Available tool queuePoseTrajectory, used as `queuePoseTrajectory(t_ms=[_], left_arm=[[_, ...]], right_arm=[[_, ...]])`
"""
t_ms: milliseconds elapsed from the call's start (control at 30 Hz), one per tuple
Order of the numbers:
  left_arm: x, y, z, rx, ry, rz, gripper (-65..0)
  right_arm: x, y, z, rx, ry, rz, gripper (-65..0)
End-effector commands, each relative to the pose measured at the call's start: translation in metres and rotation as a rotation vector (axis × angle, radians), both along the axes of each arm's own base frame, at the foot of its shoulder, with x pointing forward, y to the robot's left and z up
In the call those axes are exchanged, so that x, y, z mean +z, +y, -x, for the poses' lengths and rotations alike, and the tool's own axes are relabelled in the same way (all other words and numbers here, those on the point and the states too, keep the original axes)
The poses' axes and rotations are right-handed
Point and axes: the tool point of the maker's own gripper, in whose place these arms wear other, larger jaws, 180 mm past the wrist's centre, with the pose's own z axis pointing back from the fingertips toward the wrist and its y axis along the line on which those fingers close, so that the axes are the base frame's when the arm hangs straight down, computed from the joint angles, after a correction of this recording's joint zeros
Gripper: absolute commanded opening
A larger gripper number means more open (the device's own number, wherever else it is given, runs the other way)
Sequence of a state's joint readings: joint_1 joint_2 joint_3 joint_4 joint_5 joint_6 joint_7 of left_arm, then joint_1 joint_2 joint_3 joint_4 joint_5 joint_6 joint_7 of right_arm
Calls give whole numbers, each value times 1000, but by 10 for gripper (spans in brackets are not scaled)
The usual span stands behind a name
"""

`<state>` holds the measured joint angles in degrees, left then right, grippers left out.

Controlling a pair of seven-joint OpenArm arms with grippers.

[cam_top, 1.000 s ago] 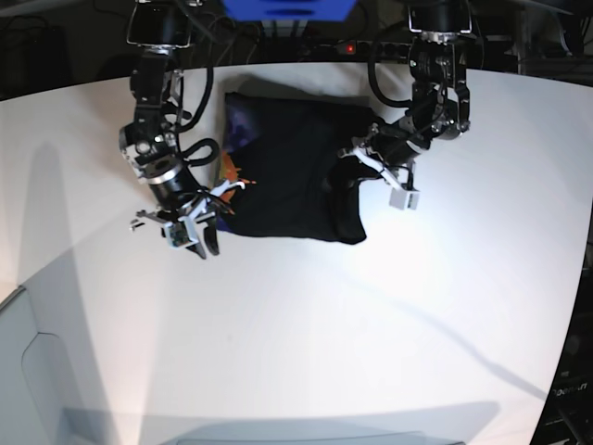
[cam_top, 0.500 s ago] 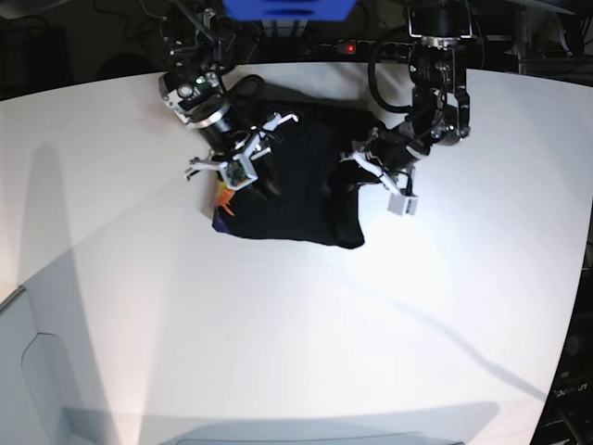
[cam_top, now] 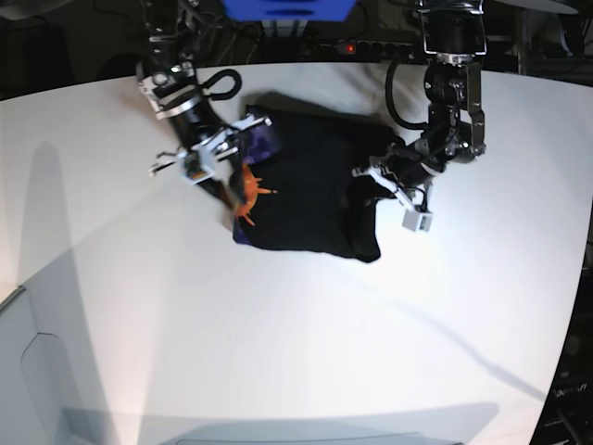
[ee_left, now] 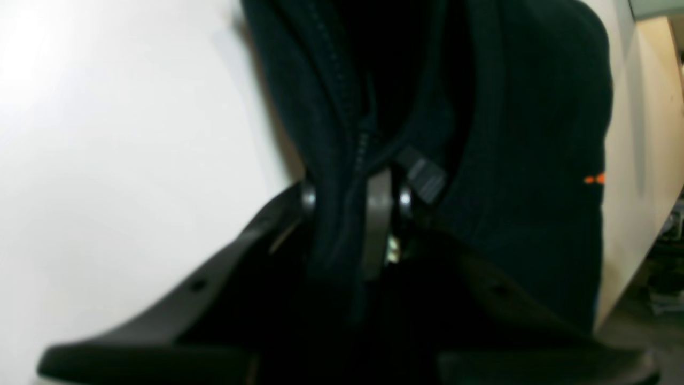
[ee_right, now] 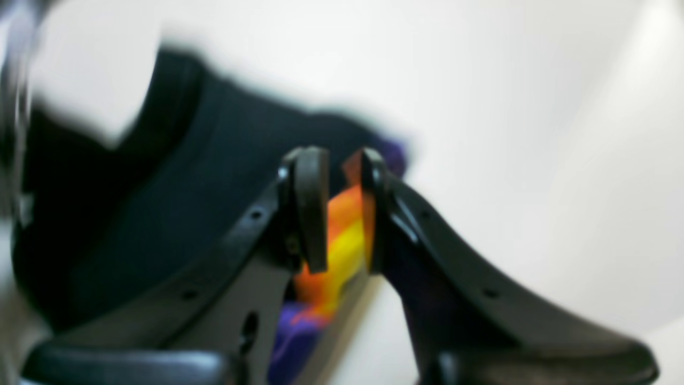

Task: Fold the T-shirt properly
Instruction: 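Lift the bundle edge with the right gripper and fold it over, then press the folded bundle flat with the left gripper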

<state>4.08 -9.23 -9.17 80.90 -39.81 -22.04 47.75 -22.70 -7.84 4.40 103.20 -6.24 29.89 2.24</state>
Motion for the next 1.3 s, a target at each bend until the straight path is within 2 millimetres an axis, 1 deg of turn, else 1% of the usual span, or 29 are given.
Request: queuePoseTrajectory(t_ms=[0, 67, 167, 233, 400, 433, 500, 600, 700, 767, 833, 1000, 1200, 1233, 1267], left_arm=[[2, 2, -11, -30, -14, -61, -650], [-4, -13, -16, -126, -10, -124, -650], [-14, -36, -26, -278, -11, -226, -650], [-16, -54, -34, -382, -25, -292, -650], [-20, -98, -44, -665, -84, -483, -650], [-20, -107, -44, -729, -101, -525, -650], [-15, -135, -42, -853, -159, -586, -650], [-15, -159, -36, -983, -211, -663, -650], [-12, -184, -28, -1080, -275, -716, -650], [-12, -195, -23, -1123, -309, -750, -650], [-12, -205, -19, -1149, -340, -775, -650], [-17, -210, -13, -1186, -375, -830, -650], [-19, -207, -17, -1213, -418, -919, -650], [-18, -210, -16, -1225, -434, -934, -646], [-18, -210, -17, -1228, -445, -953, -627]], right_arm=[[23, -14, -6, -46, -73, -37, -547], [31, -43, -8, -124, -96, -44, -547], [31, -80, -6, -216, -98, -14, -547], [29, -97, -3, -260, -93, 8, -547], [25, -135, 8, -356, -76, 58, -548], [25, -143, 10, -380, -72, 67, -548], [23, -158, 16, -428, -65, 80, -548], [23, -176, 23, -473, -59, 104, -548], [22, -188, 29, -505, -52, 121, -548], [22, -196, 33, -528, -49, 133, -548], [22, -199, 34, -535, -48, 137, -548], [17, -198, 41, -532, -26, 142, -549], [16, -197, 41, -527, -24, 141, -549], [16, -196, 41, -526, -24, 140, -550], [16, -196, 41, -526, -24, 140, -550]])
